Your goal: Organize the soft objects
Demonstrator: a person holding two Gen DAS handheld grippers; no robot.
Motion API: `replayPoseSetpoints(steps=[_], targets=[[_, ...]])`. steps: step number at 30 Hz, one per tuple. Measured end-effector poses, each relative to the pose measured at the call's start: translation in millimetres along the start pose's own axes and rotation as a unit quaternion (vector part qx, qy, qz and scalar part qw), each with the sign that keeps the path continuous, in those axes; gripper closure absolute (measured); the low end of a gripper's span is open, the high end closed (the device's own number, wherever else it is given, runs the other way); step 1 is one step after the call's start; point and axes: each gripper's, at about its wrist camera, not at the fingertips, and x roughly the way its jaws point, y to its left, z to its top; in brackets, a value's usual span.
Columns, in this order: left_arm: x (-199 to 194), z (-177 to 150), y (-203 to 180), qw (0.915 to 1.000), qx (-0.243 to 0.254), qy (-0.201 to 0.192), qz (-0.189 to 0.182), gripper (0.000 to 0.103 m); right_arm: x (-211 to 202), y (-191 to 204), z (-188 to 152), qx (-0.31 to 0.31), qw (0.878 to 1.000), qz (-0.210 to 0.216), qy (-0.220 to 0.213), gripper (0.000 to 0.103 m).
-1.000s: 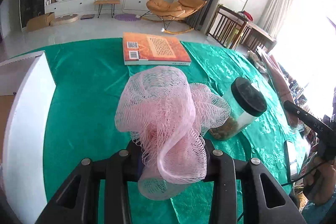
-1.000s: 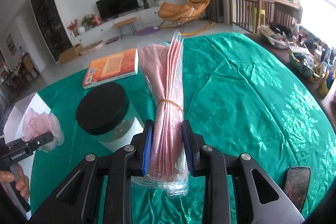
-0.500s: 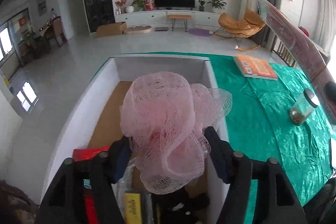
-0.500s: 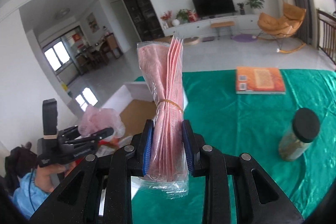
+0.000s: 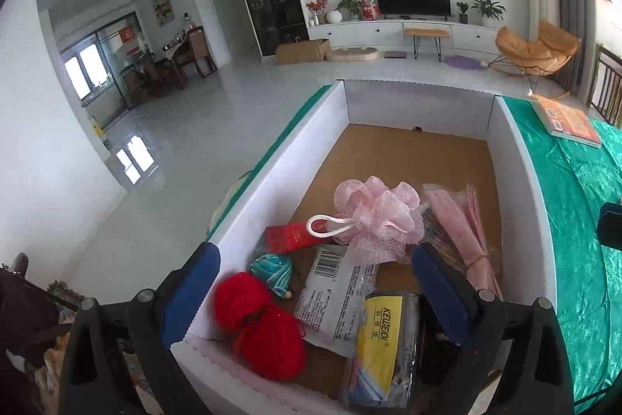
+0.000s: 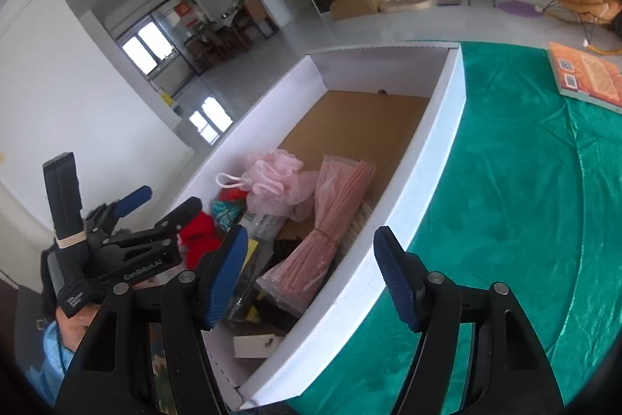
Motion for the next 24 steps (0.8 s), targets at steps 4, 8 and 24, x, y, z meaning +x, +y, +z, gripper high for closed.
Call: replayPoseSetpoints(steps=[4, 8, 24], targets=[[-11, 3, -1, 0.9999, -0.005, -0.009, 0.013, 0.004, -9, 7, -1, -0.036, 0.999, -0.041, -0.004, 0.032], [-14, 2, -3, 0.9997, -0.006, -0.002, 0.025, 0.004, -6, 20, 0, -0.071, 0.995, -0.073, 0.007, 0.032], [-19, -2, 6, 0.9996, -0.029, 0.007, 0.0, 0.004, 7, 59, -19, -0.145, 0.98, -0.126, 0.056, 0.032]])
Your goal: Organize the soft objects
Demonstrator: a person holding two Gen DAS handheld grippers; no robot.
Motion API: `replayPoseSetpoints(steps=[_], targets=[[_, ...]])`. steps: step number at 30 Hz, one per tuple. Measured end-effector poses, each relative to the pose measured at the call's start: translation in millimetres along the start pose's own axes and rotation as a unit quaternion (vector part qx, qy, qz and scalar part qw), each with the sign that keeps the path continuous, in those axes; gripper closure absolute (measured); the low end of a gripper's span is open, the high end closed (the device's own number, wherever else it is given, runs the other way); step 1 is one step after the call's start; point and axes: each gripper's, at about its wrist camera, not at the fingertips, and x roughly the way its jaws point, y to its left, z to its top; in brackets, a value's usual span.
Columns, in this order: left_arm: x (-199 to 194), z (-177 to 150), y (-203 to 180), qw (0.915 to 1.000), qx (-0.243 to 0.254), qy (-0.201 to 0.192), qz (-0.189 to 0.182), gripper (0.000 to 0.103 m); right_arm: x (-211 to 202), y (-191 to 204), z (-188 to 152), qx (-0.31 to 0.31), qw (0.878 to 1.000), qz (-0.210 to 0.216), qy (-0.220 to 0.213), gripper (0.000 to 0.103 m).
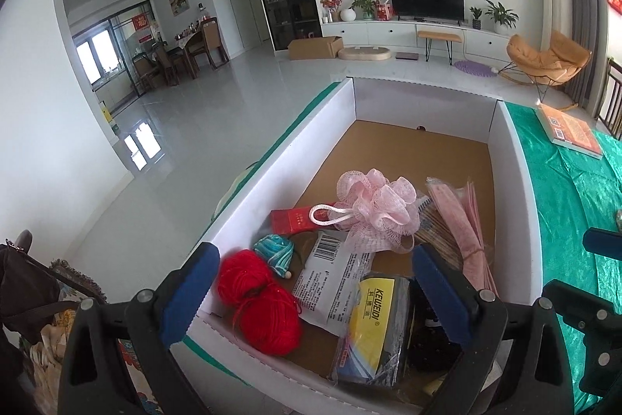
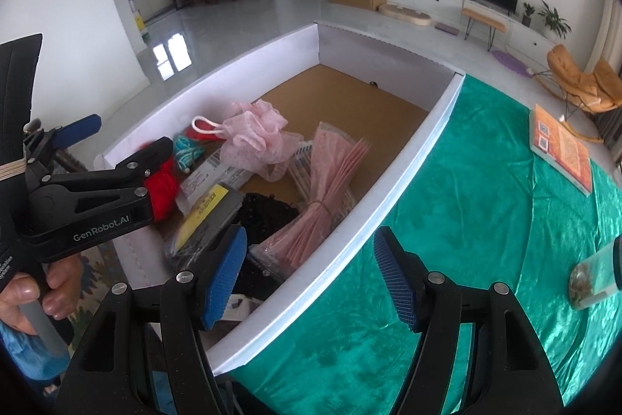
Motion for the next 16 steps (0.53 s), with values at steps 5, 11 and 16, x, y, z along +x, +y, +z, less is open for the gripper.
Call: replayPoseSetpoints(steps=[5, 11, 16], targets=[[-2, -1, 4, 0.9999, -0.007, -0.006, -0.011, 0.004, 1, 9, 0, -0.011, 1.0, -0.006, 0.002, 0.032], [2, -4, 13, 0.999, -0.032, 0.005, -0.033, 0.004, 1, 17, -2, -0.023, 1.0, -0.01, 0.003, 0.032], [0, -7, 19, 0.9988, -0.043, 0.0, -0.021, 0.002, -3, 20, -4, -0.026, 1.0, -0.006, -0.001, 0.032]])
